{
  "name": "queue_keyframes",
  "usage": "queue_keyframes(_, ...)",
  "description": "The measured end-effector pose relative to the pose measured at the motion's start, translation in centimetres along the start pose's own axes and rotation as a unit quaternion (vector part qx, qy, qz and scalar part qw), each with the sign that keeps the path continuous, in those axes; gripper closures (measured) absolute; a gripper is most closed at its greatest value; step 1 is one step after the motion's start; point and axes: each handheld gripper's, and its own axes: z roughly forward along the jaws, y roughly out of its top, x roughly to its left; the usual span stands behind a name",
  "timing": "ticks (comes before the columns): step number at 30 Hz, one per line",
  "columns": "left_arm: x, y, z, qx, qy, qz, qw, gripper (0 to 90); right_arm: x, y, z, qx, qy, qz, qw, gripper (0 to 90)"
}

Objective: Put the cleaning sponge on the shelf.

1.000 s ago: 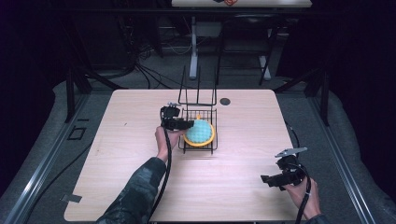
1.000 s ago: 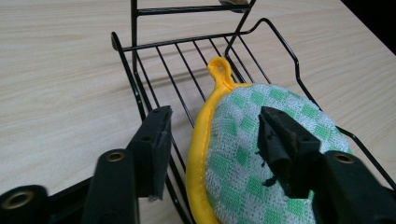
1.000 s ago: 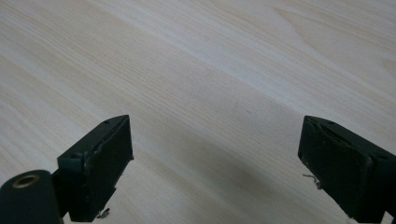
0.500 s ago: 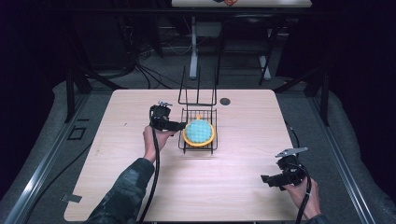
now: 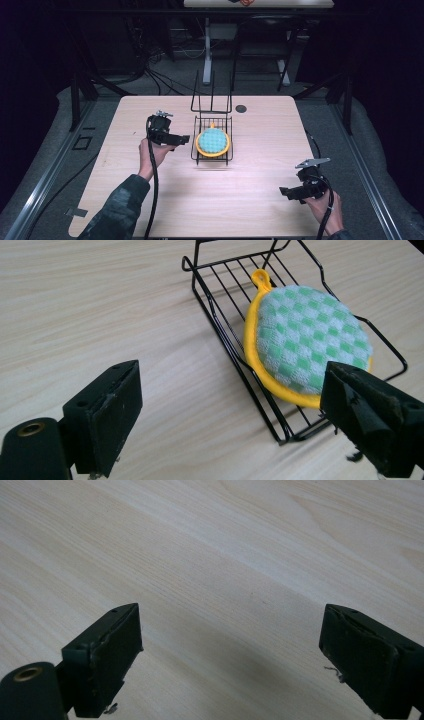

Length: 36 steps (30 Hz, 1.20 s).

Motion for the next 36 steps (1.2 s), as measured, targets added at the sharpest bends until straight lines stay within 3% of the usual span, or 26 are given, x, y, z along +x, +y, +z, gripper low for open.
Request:
queue_keyframes(5, -0.3, -0.8, -2.2, -0.003, -0.002, 0.011, 0.9999, 7.3, 0.0, 0.0, -0.2, -0.001, -0.002, -0.001, 1.0, 9.7)
queue_keyframes(20, -0.7, -4.5, -6.2, 0.007, -0.008, 0.022, 0.9997, 0.2, 0.1, 0.1, -0.2, -0.006, -0.004, -0.002, 1.0, 9.8)
queue_keyframes(29, -0.8, -7.4, -7.3, 0.015, -0.005, 0.025, 0.9996, 0.1, 0.2, 0.0, -0.3, -0.007, -0.005, -0.002, 1.0, 9.8)
queue_keyframes(36, -1.0, -9.6, -7.2, 0.022, -0.002, 0.022, 0.9995, 0.0, 0.2, 0.0, -0.3, -0.006, -0.005, -0.004, 1.0, 9.8)
